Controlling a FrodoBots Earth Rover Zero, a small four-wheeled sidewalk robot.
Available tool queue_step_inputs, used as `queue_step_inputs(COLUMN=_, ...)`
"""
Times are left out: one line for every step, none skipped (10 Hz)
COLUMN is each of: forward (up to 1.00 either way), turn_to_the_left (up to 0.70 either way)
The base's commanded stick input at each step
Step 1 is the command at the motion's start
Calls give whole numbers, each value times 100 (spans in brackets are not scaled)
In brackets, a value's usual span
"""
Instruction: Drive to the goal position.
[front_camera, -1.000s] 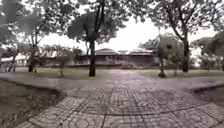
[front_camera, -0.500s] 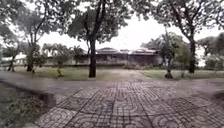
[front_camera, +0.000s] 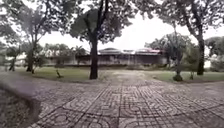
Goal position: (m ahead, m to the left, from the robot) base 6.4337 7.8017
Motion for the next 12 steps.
queue_step_inputs(forward=100, turn_to_the_left=27)
queue_step_inputs(forward=100, turn_to_the_left=27)
queue_step_inputs(forward=100, turn_to_the_left=27)
queue_step_inputs(forward=100, turn_to_the_left=27)
queue_step_inputs(forward=100, turn_to_the_left=27)
queue_step_inputs(forward=100, turn_to_the_left=27)
queue_step_inputs(forward=100, turn_to_the_left=27)
queue_step_inputs(forward=100, turn_to_the_left=27)
queue_step_inputs(forward=100, turn_to_the_left=27)
queue_step_inputs(forward=100, turn_to_the_left=27)
queue_step_inputs(forward=0, turn_to_the_left=45)
queue_step_inputs(forward=0, turn_to_the_left=45)
